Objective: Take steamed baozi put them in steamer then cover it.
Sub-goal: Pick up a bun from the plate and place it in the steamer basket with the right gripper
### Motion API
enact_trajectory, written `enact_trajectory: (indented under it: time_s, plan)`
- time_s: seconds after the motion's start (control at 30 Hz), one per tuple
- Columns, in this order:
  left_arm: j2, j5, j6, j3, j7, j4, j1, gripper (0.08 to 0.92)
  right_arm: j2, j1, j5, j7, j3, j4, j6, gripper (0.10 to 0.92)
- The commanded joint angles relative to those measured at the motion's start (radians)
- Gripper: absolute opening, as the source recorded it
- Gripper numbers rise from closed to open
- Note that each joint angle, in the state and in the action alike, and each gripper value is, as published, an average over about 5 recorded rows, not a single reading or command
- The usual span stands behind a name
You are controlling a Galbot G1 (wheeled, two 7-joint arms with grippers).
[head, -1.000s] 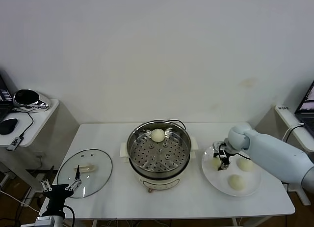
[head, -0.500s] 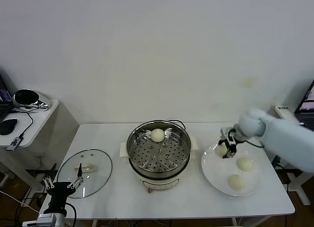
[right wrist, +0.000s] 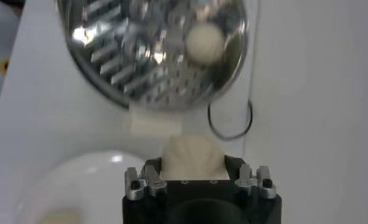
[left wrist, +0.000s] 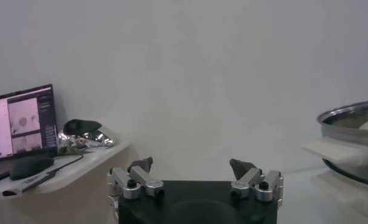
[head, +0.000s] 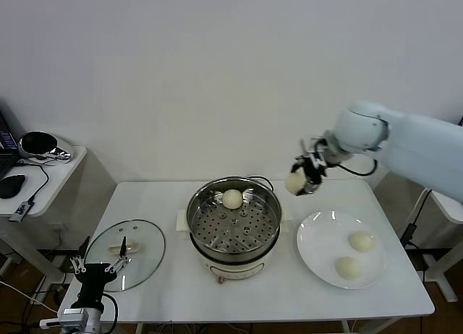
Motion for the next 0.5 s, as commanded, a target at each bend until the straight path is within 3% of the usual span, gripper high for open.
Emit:
enact_trajectory:
  time_s: [0.03, 0.5]
  plan:
    - [0.000, 0.000, 0.000, 0.002, -0.002, 0.001, -0.005, 0.823, 0.338, -0.020, 0.223, 0.117, -0.048, -0.108, -0.139, 0.652]
    - [-0.013, 0.010, -0.002, -0.024, -0.006, -0.012, 0.014, 0.823, 0.515, -0.195, 0.220, 0.189, -0.011, -0.273, -0.224, 0.650]
